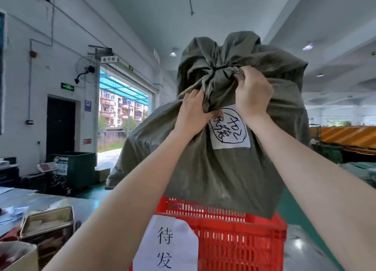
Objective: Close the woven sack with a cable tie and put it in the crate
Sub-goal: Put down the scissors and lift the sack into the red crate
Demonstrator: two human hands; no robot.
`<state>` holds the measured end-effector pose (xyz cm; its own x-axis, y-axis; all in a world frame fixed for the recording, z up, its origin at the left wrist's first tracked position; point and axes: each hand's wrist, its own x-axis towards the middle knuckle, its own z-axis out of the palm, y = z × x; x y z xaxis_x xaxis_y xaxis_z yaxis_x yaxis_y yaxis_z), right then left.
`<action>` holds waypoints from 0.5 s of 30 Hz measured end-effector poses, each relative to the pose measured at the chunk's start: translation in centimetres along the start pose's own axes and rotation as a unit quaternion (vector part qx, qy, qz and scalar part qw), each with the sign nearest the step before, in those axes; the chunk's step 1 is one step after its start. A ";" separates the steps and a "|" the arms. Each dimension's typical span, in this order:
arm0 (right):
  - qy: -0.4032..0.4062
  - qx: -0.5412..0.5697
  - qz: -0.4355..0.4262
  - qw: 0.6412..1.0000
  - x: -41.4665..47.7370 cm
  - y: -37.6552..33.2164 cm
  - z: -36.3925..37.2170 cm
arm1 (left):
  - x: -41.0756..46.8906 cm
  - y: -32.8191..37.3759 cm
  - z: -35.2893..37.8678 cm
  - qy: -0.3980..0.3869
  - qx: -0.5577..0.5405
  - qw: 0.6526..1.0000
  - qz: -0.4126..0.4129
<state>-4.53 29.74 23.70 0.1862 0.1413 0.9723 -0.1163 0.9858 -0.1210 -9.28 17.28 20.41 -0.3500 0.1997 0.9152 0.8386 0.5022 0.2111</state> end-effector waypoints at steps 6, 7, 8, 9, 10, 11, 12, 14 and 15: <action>-0.072 0.029 0.004 0.997 -4.9 2.6 5.3 | -1.8 -5.7 5.5 -0.022 -0.018 0.998 -0.050; -0.083 0.038 -0.003 0.996 -5.7 2.9 6.0 | -2.3 -6.6 6.2 -0.022 -0.024 0.998 -0.061; -0.090 0.043 -0.013 0.995 -6.4 3.1 6.9 | -2.7 -7.5 7.0 -0.019 -0.036 0.996 -0.075; -0.102 0.047 -0.020 0.993 -6.9 3.1 7.6 | -3.1 -8.4 7.5 -0.012 -0.046 0.995 -0.087; -0.116 0.049 -0.026 0.992 -7.2 3.1 8.3 | -3.3 -9.0 7.9 -0.005 -0.050 0.994 -0.095; -0.133 0.051 -0.033 0.989 -7.3 3.0 9.0 | -3.5 -9.7 8.1 -0.001 -0.049 0.994 -0.100; -0.152 0.053 -0.035 0.986 -7.7 2.9 9.6 | -3.7 -10.5 8.5 -0.001 -0.051 0.993 -0.104; -0.171 0.058 -0.034 0.983 -8.1 2.9 10.3 | -4.0 -11.6 9.0 0.000 -0.057 0.993 -0.103; -0.170 0.061 -0.031 0.983 -8.5 3.1 10.9 | -4.2 -12.1 9.3 0.001 -0.060 0.993 -0.103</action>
<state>-17.06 30.60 17.24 -0.1381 0.0230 0.9901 -0.2353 0.9703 -0.0554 -21.85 18.17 10.84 -0.5180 0.1023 0.8493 0.7934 0.4285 0.4323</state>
